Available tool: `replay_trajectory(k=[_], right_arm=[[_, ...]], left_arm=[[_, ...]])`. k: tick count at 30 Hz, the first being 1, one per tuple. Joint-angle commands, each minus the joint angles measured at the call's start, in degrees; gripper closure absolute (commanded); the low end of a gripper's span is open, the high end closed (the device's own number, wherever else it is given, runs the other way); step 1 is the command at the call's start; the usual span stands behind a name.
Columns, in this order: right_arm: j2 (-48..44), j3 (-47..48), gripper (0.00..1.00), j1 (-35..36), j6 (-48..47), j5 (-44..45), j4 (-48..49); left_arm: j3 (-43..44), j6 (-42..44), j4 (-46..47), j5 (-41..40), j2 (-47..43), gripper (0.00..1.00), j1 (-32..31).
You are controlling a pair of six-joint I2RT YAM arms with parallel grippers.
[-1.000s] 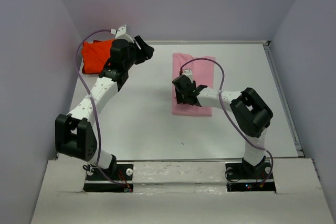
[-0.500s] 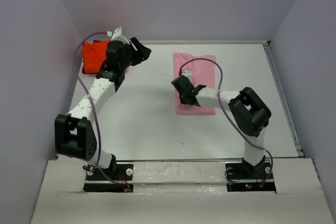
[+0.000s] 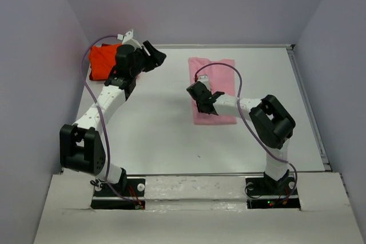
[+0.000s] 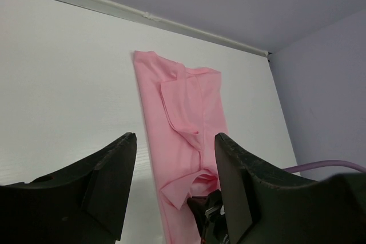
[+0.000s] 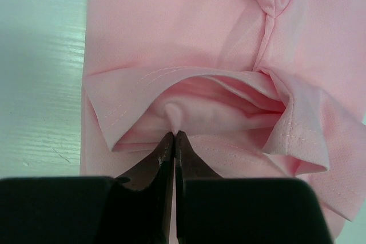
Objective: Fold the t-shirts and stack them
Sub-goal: Smooth out the 2/3-rectangle-folded T-shirt at the center of the board.
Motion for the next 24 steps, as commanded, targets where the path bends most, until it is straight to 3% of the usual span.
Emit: replay_trajectory(k=[1,13,14,15,21,24], right_arm=[[-1.8,3.9,0.95,-0.1,-2.3,3.3,-1.4],[1.6,11.6,0.91,-1.2,-7.2,6.3,-2.2],[2.0,12.0,0.89,-1.2,-7.4,6.5,-2.2],[2.4,12.8,0.79,-1.7,-7.5,6.6,-2.2],[6.0,15.9,0.57,-3.5,-9.0,5.6,-2.1],[7.8,17.5,0.54,-4.1,-9.4,5.4,-2.1]], left_arm=[[-0.4,-0.2,2.8,2.0,-1.0,0.34,-0.1],[-0.3,-0.2,3.0,3.3,-0.6,0.34,0.0],[-0.3,-0.2,3.0,3.4,-0.5,0.34,0.0],[-0.2,-0.2,3.0,3.4,-0.3,0.34,0.0],[-0.2,-0.3,3.1,4.1,-0.1,0.34,-0.1],[-0.3,-0.4,3.3,4.3,0.0,0.34,-0.1]])
